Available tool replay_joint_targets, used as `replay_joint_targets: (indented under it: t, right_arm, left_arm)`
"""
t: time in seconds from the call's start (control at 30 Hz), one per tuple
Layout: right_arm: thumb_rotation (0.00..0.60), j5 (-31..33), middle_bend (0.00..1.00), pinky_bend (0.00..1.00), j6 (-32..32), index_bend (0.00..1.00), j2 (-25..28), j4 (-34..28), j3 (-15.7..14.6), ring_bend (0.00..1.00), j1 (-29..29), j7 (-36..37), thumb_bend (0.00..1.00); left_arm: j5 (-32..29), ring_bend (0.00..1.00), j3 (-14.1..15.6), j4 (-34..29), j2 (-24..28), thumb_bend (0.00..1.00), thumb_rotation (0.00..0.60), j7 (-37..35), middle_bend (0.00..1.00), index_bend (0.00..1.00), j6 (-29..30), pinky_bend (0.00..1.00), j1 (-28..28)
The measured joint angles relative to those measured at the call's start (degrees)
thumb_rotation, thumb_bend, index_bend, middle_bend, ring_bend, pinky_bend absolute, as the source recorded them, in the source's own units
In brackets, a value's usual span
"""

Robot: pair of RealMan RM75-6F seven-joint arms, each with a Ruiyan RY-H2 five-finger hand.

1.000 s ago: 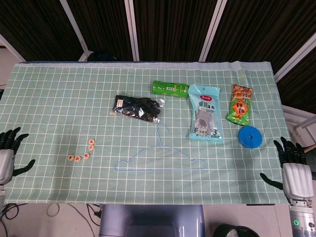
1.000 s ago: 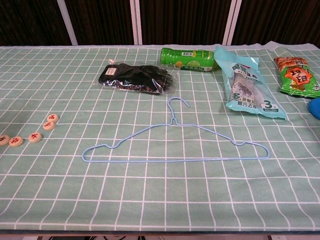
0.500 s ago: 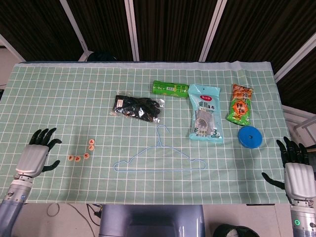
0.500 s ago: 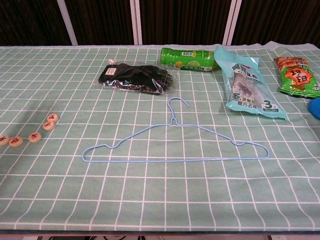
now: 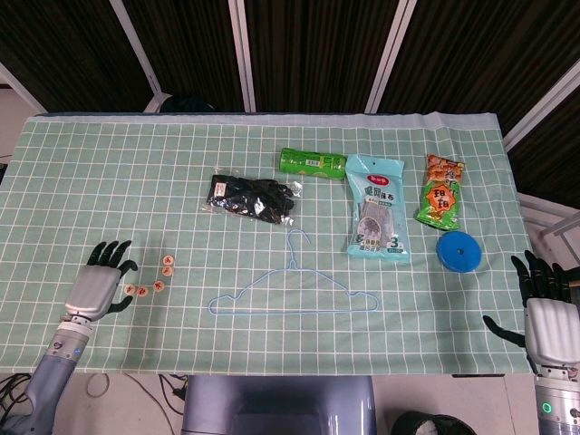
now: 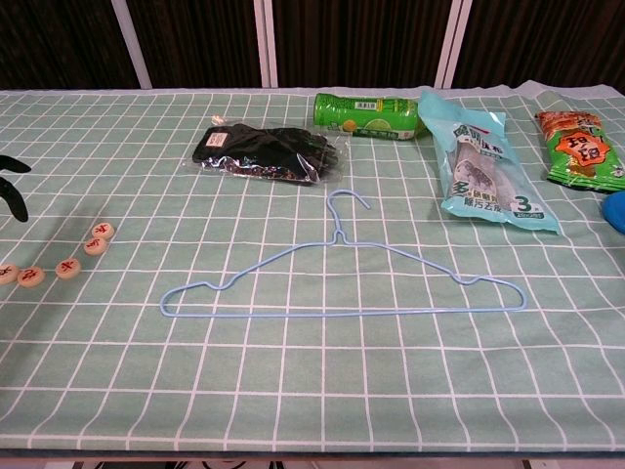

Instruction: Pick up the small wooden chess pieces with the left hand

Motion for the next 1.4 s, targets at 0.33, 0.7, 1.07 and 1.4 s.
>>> replay_joint_targets:
  t: [0.33,0.7,1.07,1.4]
  right_arm:
    - [0.6,0.34,0.03,0.0,0.01,0.09,-0.01,0.02,0.22,0.06,-0.02,-0.06,0.2]
    - [0.6,0.84,0.03,0.0,0.05,0.09,0.08,0.13,0.55,0.06,-0.09,0.44,0.21]
    - [0.6,0.98,0.03,0.0,0.3,0.09,0.16,0.02,0.65,0.06,-0.24,0.29,0.21]
    - [0.6,1.27,0.03,0.0,0.39,0.09,0.08,0.02,0.82,0.05,-0.29,0.16,0.21]
  left_arm:
    - [0.03,0.0,-0.25,0.29,-3.05,0.22,0.6,2.9,0.05,0.39,-1.38,0.02,-2.57]
    - [-2.12,0.0,0.53,1.29,-6.04,0.22,0.6,7.17,0.06,0.41,-2.37,0.02,-3.88]
    - [-2.74,0.0,0.91,3.7,-7.98,0.25,0.6,8.2,0.07,0.44,-2.54,0.02,-4.78]
    - [-3.98,0.0,1.4,5.29,-8.72,0.25,0.6,8.99,0.07,0.45,-3.11,0.02,-5.11]
